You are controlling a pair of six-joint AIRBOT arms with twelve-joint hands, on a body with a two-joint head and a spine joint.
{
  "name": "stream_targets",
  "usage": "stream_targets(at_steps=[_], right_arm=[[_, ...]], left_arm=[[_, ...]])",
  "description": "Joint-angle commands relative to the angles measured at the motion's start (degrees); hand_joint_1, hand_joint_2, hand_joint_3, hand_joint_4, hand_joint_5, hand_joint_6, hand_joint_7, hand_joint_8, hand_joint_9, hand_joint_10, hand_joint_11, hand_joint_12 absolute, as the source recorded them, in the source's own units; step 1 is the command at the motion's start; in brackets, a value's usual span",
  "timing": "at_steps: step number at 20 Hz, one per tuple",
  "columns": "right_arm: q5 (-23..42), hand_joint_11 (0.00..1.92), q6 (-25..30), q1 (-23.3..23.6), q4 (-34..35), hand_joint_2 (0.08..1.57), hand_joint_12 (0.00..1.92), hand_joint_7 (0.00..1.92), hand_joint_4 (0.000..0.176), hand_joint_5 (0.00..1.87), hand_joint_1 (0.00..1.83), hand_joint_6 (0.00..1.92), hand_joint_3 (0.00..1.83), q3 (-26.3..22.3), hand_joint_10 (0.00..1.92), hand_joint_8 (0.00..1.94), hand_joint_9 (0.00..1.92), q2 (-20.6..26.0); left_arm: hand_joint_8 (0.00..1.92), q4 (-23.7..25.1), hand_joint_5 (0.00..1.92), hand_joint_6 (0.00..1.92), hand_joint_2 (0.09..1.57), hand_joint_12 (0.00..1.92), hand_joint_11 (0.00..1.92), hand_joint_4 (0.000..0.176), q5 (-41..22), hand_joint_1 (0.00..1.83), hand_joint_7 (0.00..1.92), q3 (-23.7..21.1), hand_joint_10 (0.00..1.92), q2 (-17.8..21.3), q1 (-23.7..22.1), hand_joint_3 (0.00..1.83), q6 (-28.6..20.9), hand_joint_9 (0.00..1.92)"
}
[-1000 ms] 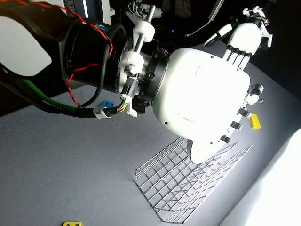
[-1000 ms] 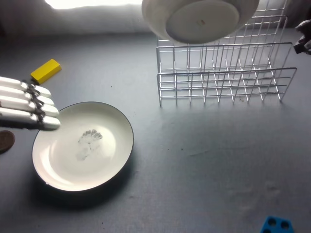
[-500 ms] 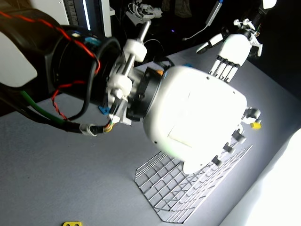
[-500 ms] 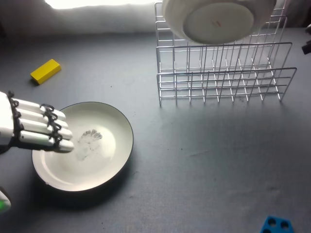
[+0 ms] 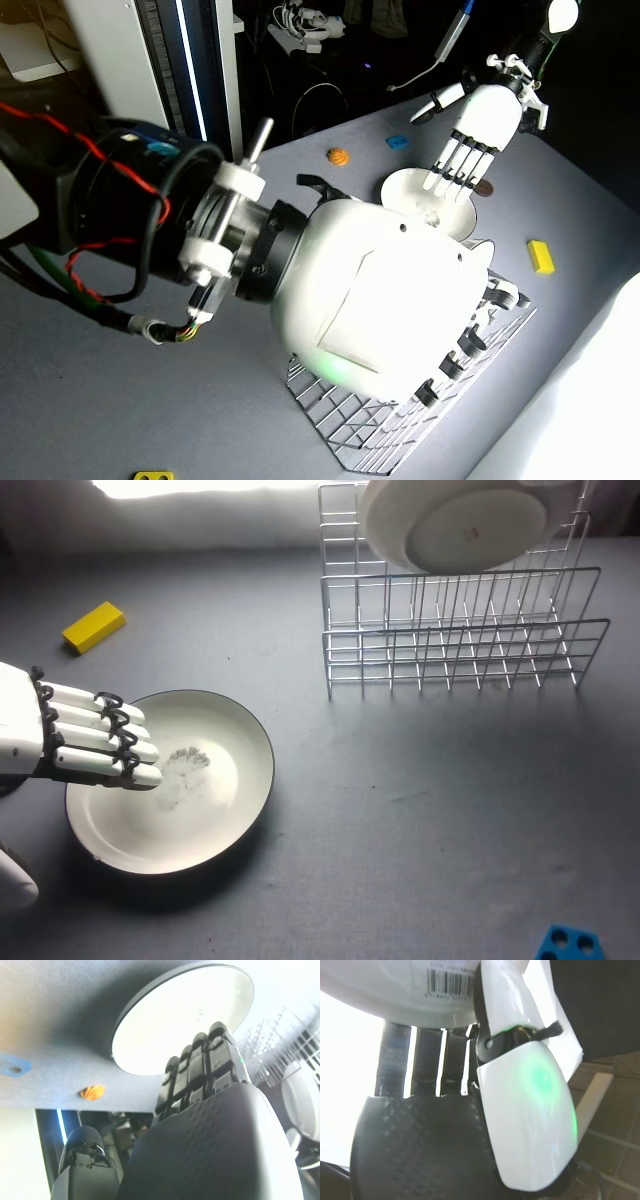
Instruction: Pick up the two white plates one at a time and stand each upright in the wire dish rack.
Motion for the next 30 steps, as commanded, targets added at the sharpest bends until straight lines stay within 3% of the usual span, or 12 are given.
stream_targets(at_steps=[1, 11, 12, 13, 14, 17, 19, 20, 21, 27, 28, 30], right_arm=[[7.6, 0.89, 0.9, 0.6, 1.7, 1.11, 1.44, 0.93, 0.000, 0.79, 1.47, 1.11, 0.00, 0.5, 0.99, 0.93, 1.02, 0.3], [5.9, 0.89, 2.7, -2.1, 1.7, 1.10, 1.49, 0.95, 0.000, 0.82, 1.49, 1.09, 0.00, 4.4, 0.97, 0.89, 1.00, -2.4], [5.9, 0.88, 2.9, -2.3, 1.7, 1.12, 1.22, 0.94, 0.000, 0.80, 1.40, 1.16, 0.00, 4.9, 1.07, 0.94, 1.01, -2.8], [6.0, 0.86, 3.1, -2.5, 1.7, 1.12, 1.47, 0.90, 0.000, 0.77, 1.47, 1.17, 0.01, 5.5, 1.03, 0.97, 0.98, -3.2], [6.0, 0.85, 3.3, -2.7, 1.7, 1.12, 1.52, 0.90, 0.000, 0.76, 1.48, 1.17, 0.00, 6.0, 1.01, 0.97, 0.98, -3.5], [6.2, 0.88, 4.1, -3.6, 1.7, 1.10, 1.49, 0.94, 0.000, 0.81, 1.49, 1.11, 0.00, 7.8, 0.94, 0.90, 1.03, -4.8], [6.2, 0.92, 4.7, -4.1, 1.7, 1.12, 1.08, 0.96, 0.000, 0.80, 1.38, 1.17, 0.00, 9.0, 1.07, 0.93, 1.02, -5.8], [6.3, 0.88, 4.9, -4.3, 1.7, 1.11, 1.41, 0.94, 0.000, 0.80, 1.47, 1.13, 0.00, 9.4, 0.97, 0.90, 1.02, -6.2], [6.5, 0.87, 4.9, -4.5, 1.7, 1.11, 1.48, 0.93, 0.000, 0.80, 1.49, 1.13, 0.00, 9.5, 0.96, 0.91, 1.01, -6.4], [7.1, 0.90, 4.9, -6.2, 1.7, 1.10, 1.45, 0.94, 0.000, 0.82, 1.49, 1.11, 0.00, 10.0, 0.95, 0.90, 1.01, -7.0], [7.2, 0.90, 4.9, -6.5, 1.7, 1.12, 1.18, 0.94, 0.000, 0.82, 1.40, 1.17, 0.00, 10.4, 1.05, 0.94, 1.01, -7.2], [7.3, 0.91, 4.9, -7.4, 1.8, 1.13, 1.06, 0.92, 0.000, 0.81, 1.37, 1.20, 0.00, 11.0, 1.09, 0.97, 1.01, -7.7]], left_arm=[[0.00, -3.4, 0.03, 0.00, 1.02, 0.00, 0.00, 0.000, -1.4, 0.00, 0.01, 0.6, 0.00, -0.1, -0.2, 0.00, 0.3, 0.00], [0.00, -3.5, 0.04, 0.01, 1.03, 0.00, 0.00, 0.000, -0.6, 0.00, 0.00, 2.4, 0.00, -0.4, 0.4, 0.00, 4.1, 0.00], [0.00, -3.5, 0.05, 0.01, 1.03, 0.00, 0.00, 0.000, -0.6, 0.00, 0.01, 2.5, 0.00, -0.5, 0.7, 0.00, 4.4, 0.00], [0.01, -3.5, 0.05, 0.01, 1.03, 0.00, 0.00, 0.000, -0.5, 0.00, 0.01, 2.6, 0.00, -0.6, 0.9, 0.00, 4.5, 0.01], [0.01, -3.5, 0.05, 0.01, 1.02, 0.00, 0.00, 0.000, -0.5, 0.00, 0.01, 2.8, 0.00, -0.7, 1.1, 0.00, 4.5, 0.00], [0.00, -3.5, 0.04, 0.01, 1.03, 0.00, 0.00, 0.000, -0.5, 0.00, 0.00, 3.4, 0.00, -1.0, 1.6, 0.00, 4.8, 0.00], [0.00, -3.5, 0.04, 0.01, 1.04, 0.00, 0.00, 0.000, -0.3, 0.00, 0.00, 3.4, 0.00, -1.1, 2.0, 0.01, 5.1, 0.00], [0.00, -3.5, 0.05, 0.01, 1.04, 0.00, 0.00, 0.000, -0.2, 0.00, 0.00, 3.4, 0.00, -1.1, 2.1, 0.01, 5.4, 0.00], [0.01, -3.5, 0.06, 0.01, 1.03, 0.00, 0.00, 0.000, 0.1, 0.00, 0.02, 3.4, 0.00, -1.1, 2.3, 0.00, 5.7, 0.01], [0.00, -3.5, 0.05, 0.00, 1.03, 0.00, 0.00, 0.000, 0.7, 0.00, 0.01, 3.6, 0.00, -1.2, 3.2, 0.00, 6.7, 0.00], [0.00, -3.6, 0.05, 0.00, 1.04, 0.00, 0.00, 0.000, 0.9, 0.00, 0.02, 3.7, 0.00, -1.3, 3.3, 0.00, 6.7, 0.01], [0.00, -3.9, 0.05, 0.00, 1.03, 0.00, 0.00, 0.000, 1.0, 0.00, 0.02, 3.9, 0.00, -1.3, 3.4, 0.00, 6.7, 0.00]])
